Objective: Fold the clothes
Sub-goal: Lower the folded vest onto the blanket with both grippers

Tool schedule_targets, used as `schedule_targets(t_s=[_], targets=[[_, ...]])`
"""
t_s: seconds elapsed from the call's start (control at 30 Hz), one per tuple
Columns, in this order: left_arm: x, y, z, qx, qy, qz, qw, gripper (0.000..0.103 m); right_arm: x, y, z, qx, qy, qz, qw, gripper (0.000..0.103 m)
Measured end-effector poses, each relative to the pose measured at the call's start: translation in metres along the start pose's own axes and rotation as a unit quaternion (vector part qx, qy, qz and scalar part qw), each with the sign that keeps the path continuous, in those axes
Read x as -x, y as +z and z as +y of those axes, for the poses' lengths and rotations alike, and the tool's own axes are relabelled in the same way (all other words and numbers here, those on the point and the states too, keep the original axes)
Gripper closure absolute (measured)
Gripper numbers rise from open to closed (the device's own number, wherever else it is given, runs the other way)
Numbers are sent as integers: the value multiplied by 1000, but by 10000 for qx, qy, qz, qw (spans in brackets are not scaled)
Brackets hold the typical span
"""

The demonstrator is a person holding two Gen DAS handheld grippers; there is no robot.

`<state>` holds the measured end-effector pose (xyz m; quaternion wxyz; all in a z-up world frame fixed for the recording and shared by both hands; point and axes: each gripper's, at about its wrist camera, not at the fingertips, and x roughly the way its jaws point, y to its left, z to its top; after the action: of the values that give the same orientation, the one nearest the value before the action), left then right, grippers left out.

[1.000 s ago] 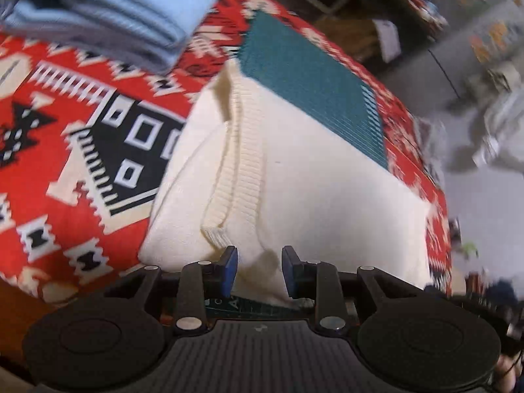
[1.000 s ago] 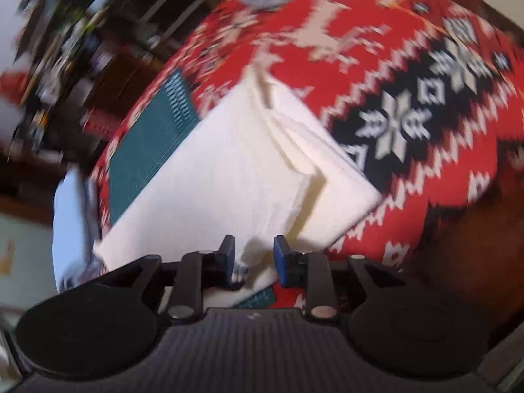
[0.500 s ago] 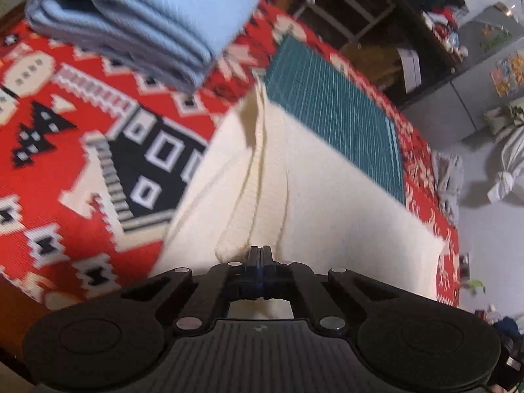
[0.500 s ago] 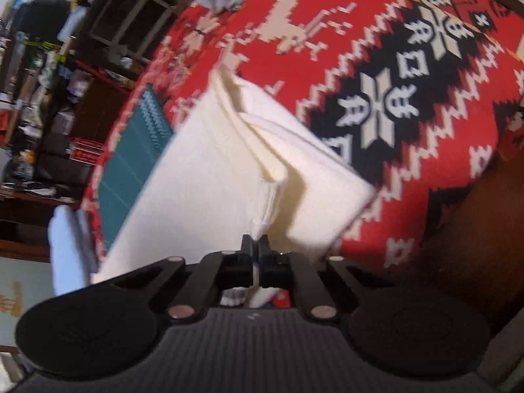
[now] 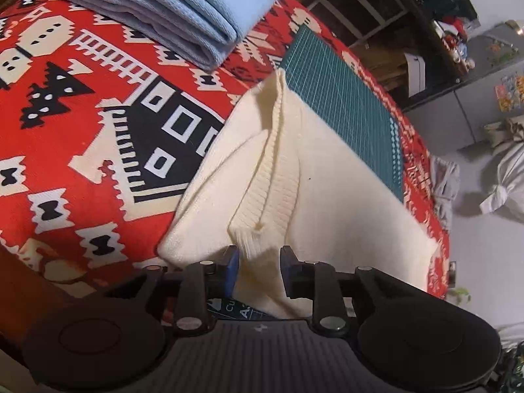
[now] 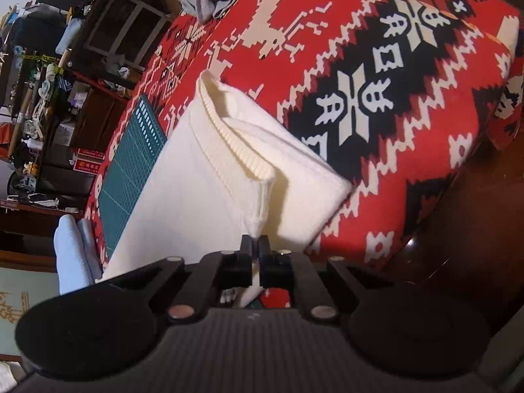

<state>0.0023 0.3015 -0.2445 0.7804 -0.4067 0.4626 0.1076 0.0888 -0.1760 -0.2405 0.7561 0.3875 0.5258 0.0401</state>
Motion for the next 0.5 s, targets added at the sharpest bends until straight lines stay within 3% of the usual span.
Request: schedule_targets(t_s=[0.1, 0.13, 0.37, 0.5], targets=[[-4, 4, 0, 94, 13, -69, 9999, 84, -2, 1, 1, 14, 13, -2, 10000, 99], [-5, 4, -2, 70, 45, -79, 9999, 98, -2, 2, 2, 13, 21, 3, 10000, 99], [17, 3, -12, -310, 264, -459, 9981, 98, 3, 1, 6, 37, 95, -67, 9999, 100], [7, -1, -8, -464, 402, -266, 9978, 97, 2, 1, 5, 199, -14, -66, 9998, 100]])
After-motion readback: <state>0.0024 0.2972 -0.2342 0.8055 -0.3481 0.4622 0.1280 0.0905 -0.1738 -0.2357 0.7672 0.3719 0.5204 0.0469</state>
